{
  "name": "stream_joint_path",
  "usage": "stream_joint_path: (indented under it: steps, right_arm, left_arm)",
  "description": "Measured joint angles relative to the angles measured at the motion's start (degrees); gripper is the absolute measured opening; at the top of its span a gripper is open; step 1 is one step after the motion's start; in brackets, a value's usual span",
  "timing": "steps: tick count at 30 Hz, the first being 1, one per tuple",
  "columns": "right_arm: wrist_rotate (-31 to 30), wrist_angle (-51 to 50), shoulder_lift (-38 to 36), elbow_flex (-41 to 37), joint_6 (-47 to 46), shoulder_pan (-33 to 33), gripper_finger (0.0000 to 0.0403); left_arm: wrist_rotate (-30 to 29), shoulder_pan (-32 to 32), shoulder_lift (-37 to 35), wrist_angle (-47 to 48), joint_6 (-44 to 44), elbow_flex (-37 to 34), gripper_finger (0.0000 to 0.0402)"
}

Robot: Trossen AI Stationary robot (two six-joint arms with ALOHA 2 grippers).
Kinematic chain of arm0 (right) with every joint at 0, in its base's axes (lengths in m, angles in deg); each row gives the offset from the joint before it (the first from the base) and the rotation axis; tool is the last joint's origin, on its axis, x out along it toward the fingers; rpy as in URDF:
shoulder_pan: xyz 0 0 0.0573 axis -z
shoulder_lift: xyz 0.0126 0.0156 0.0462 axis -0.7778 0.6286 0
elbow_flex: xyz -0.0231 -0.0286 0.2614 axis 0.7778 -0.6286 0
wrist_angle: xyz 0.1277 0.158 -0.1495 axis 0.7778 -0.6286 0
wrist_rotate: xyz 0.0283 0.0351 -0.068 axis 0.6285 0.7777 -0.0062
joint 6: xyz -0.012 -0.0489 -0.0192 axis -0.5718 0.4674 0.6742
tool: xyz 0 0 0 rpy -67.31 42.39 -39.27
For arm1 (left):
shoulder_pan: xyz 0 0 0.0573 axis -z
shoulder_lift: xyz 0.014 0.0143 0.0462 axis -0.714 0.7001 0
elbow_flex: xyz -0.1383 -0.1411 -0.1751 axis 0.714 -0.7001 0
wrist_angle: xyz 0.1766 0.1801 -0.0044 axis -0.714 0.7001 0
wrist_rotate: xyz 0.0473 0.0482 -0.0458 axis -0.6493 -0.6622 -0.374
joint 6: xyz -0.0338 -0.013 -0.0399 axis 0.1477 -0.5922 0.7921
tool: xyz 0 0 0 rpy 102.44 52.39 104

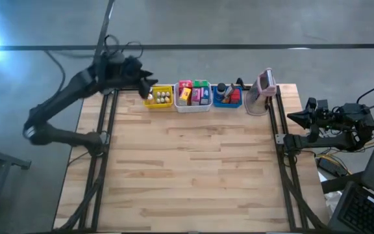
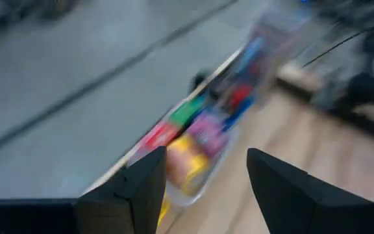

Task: Pick & Place Kitchen Items
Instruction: Return to Home Position

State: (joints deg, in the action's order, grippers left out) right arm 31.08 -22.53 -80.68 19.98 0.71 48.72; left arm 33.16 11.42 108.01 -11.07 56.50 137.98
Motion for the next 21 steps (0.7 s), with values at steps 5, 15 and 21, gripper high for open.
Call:
stream_joint_path:
  steps: [5,15,21]
  right_arm:
    - [-0.01,0.01,0.0,0.0,0.0,-0.01,0.0008]
    - [0.0,0.0,0.0,0.0,0.0,0.0,0.0008]
    - [0.01,0.01,0.0,0.0,0.0,-0.01,0.0008]
  left_arm:
    - [1.22,6.76,-8.92,-8.63,2.16,-9.37,0.0218]
    - [1.34,8.49,-22.36,-9.07,2.36,-19.69,0.0218]
    - [0.96,8.93,-27.39,-9.24,-4.11,-26.17,0.0218]
